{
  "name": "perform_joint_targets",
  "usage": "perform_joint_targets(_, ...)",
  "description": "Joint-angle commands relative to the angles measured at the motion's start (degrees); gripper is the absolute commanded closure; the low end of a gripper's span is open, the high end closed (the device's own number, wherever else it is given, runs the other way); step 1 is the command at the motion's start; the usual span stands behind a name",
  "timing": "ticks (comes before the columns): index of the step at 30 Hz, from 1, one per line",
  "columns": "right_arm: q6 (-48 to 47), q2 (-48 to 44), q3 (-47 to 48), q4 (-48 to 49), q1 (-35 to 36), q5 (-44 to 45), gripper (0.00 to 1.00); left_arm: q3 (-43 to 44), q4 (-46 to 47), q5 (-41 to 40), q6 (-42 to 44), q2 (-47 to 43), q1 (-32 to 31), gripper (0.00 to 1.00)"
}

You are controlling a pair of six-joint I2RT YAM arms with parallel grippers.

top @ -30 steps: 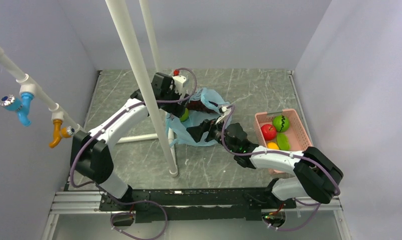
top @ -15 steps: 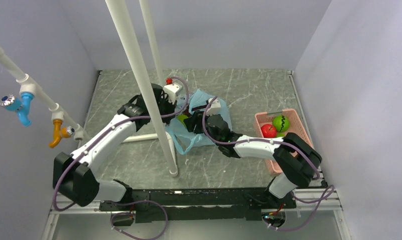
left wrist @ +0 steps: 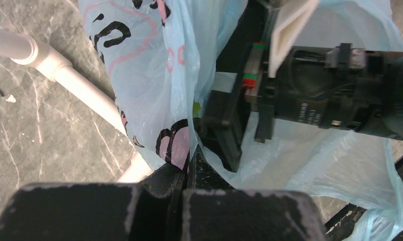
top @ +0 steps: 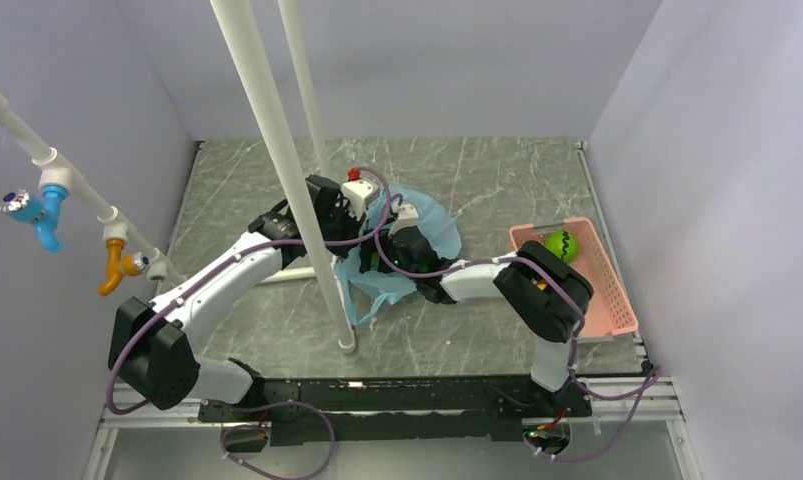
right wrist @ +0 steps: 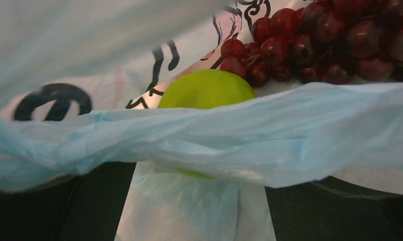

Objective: Take the fake fruits out of the plastic bag

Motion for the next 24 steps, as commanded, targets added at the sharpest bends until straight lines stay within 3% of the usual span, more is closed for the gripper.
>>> perform_joint_targets(1,-3.74,4.28,5.93,-3.05,0.16,0.54,0.06,2.09,0.84,-0.93,-0.34,0.22,-0.03,1.0)
perform_joint_targets(10,-3.99,10.51,9.93,-4.7,0.11,1.8,0.12,2.59,-0.05,-2.14,-0.31,1.6,-0.07,1.0)
perform_joint_targets(14,-4.43,11.55,11.13,-5.6,0.0,1.7,0.21,2.65,-0.27,-2.74,-0.22,1.74,-0.05,1.0)
perform_joint_targets(20,-5.41,4.98,9.37,-4.62,-0.25,0.46,0.42,3.12,-0.97,-4.28,-0.44,2.86,-0.05,1.0)
perform_joint_targets(24,-4.95,-2.17,7.01,-3.67,-0.74,0.25,0.68,3.79,-1.71,-5.08,-0.48,4.2,-0.05,1.0)
